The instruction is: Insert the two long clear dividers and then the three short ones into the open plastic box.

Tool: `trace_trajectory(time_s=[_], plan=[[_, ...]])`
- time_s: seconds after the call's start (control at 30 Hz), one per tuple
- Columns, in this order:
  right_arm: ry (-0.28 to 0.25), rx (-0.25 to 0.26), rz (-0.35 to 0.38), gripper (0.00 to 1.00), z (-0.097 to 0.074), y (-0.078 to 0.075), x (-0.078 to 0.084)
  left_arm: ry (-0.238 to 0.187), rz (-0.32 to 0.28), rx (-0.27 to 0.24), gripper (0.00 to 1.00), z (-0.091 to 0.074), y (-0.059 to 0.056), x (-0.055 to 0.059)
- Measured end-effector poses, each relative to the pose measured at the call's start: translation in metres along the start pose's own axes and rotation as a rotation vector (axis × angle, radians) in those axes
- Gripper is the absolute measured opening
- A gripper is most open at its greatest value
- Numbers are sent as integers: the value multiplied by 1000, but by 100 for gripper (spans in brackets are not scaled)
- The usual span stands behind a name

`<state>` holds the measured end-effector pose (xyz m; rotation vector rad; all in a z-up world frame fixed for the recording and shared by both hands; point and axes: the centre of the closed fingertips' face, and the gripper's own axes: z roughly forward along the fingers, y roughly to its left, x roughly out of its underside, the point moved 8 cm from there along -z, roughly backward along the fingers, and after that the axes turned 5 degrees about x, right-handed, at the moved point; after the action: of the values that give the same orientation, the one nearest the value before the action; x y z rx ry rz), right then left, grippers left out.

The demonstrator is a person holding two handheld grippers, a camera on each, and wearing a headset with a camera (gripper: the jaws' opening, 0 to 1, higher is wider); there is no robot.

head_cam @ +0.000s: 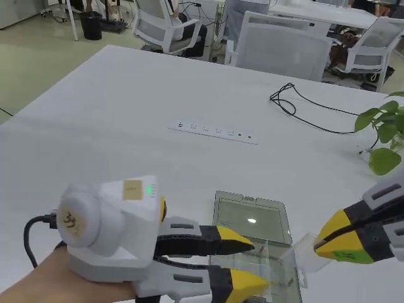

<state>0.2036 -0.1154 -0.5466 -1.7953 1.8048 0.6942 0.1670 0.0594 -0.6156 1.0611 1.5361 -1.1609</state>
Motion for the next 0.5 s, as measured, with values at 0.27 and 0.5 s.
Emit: trace_trajectory(time_s=[0.27, 0.5], plan=[[79, 59, -6, 2, 4, -18, 14, 49, 5, -39, 36, -10, 9, 10], [158, 84, -36, 2, 15, -28, 29, 73, -9, -73, 49, -16, 18, 21]])
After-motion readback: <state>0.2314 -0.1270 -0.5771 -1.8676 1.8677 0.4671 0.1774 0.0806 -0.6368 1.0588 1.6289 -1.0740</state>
